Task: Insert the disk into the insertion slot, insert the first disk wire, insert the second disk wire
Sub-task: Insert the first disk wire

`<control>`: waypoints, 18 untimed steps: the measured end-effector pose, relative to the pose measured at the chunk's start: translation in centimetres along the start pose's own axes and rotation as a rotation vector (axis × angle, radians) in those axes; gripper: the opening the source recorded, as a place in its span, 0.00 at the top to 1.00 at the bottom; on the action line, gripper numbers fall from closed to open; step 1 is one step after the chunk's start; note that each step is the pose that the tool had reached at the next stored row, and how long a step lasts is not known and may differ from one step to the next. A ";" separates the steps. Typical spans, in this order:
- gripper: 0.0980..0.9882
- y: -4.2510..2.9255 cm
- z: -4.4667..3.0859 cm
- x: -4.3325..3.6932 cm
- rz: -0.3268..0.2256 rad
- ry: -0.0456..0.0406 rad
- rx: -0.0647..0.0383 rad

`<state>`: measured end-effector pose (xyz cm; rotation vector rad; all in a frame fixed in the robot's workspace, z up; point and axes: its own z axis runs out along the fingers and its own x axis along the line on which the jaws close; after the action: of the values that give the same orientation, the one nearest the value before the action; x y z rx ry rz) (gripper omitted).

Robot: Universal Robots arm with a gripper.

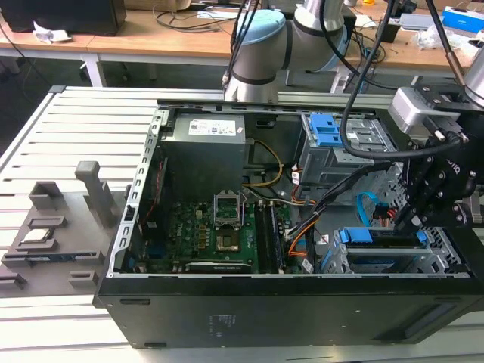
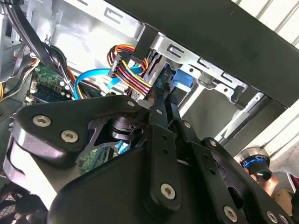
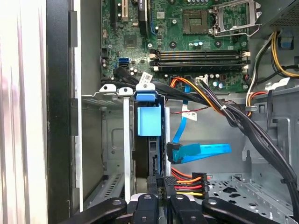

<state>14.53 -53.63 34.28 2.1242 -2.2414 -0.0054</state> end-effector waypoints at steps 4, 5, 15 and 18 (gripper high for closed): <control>0.92 0.01 0.11 -0.04 0.000 -0.0025 0.000; 0.92 0.01 0.19 -0.06 0.000 -0.0029 0.000; 0.92 -0.03 1.13 -0.06 0.000 -0.0024 0.000; 0.92 -0.04 1.16 -0.06 0.000 -0.0025 0.000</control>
<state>14.52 -53.61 33.12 2.1254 -2.2427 -0.0082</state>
